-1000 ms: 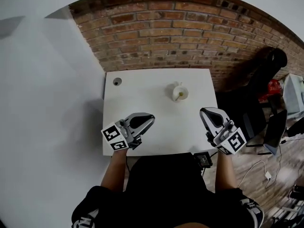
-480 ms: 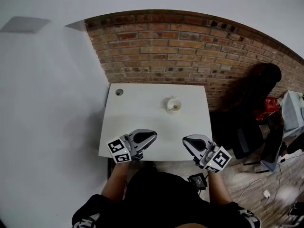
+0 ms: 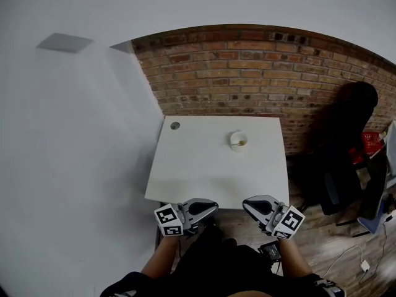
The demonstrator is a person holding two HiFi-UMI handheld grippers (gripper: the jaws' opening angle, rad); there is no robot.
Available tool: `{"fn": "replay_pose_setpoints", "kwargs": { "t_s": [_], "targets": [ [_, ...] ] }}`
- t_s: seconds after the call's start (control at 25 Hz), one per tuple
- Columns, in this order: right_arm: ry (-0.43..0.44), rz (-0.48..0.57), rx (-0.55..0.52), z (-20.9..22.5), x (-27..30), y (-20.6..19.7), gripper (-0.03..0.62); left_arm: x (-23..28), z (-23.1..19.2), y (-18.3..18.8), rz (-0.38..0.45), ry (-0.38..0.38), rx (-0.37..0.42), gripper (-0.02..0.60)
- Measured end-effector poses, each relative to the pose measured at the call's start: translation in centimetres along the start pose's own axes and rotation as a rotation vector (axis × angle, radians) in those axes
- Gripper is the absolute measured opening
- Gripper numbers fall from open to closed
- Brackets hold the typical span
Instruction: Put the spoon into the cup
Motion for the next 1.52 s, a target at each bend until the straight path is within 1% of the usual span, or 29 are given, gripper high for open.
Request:
{"fn": "replay_pose_setpoints", "kwargs": {
  "t_s": [0.12, 0.24, 0.36, 0.52, 0.64, 0.72, 1.0, 1.08, 1.16, 1.28, 1.36, 1.52],
  "targets": [
    [0.051, 0.007, -0.008, -1.4, 0.4, -0.1, 0.006, 0.2, 1.8, -0.2, -0.005, 0.003, 0.006, 0.021],
    [0.062, 0.019, -0.016, -2.9, 0.3, 0.5, 0.006, 0.4, 3.2, 0.2, -0.007, -0.008, 0.015, 0.021],
    [0.044, 0.025, -0.03, -3.9, 0.3, 1.1, 0.006, 0.3, 3.6, 1.1, -0.008, -0.029, 0.039, 0.021],
    [-0.021, 0.018, -0.042, -5.3, -0.4, 1.5, 0.006, -0.3, 4.6, 1.9, 0.003, -0.074, 0.075, 0.021],
    [-0.075, 0.021, -0.039, -6.9, 0.2, 1.6, 0.006, -2.3, 5.2, 2.2, 0.0, -0.068, 0.089, 0.023],
    [-0.098, 0.022, -0.032, -8.7, 1.1, 1.4, 0.006, -4.1, 5.8, 2.2, -0.001, -0.061, 0.08, 0.021],
    [-0.105, 0.002, -0.043, -15.7, 5.7, 0.1, 0.006, -11.4, 8.4, 1.0, -0.001, -0.089, 0.022, 0.021],
    [-0.11, 0.004, -0.043, -17.4, 6.4, -0.4, 0.006, -13.1, 8.7, 0.3, -0.001, -0.09, 0.005, 0.021],
    [-0.111, -0.014, -0.051, -18.8, 6.5, -1.1, 0.006, -14.1, 8.9, 0.0, 0.007, -0.097, -0.003, 0.021],
    [-0.085, -0.053, -0.071, -19.9, 5.8, -1.5, 0.006, -14.0, 9.4, 0.5, 0.023, -0.127, 0.014, 0.021],
    [-0.073, -0.06, -0.089, -20.2, 5.4, -1.2, 0.006, -13.5, 9.7, 1.0, 0.027, -0.147, 0.029, 0.021],
    [-0.093, -0.048, -0.137, -20.4, 5.2, -0.1, 0.006, -12.5, 10.5, 1.6, 0.024, -0.196, 0.052, 0.021]
  ]
}}
Point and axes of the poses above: the fingertips, and each gripper's own axes: x forward along the fingers, z to its right, y out of its top, the point moved 7 cm from there along -x, backward along the fingers, and after that the axes turned 14 degrees about -y, right-handed, at the moved point
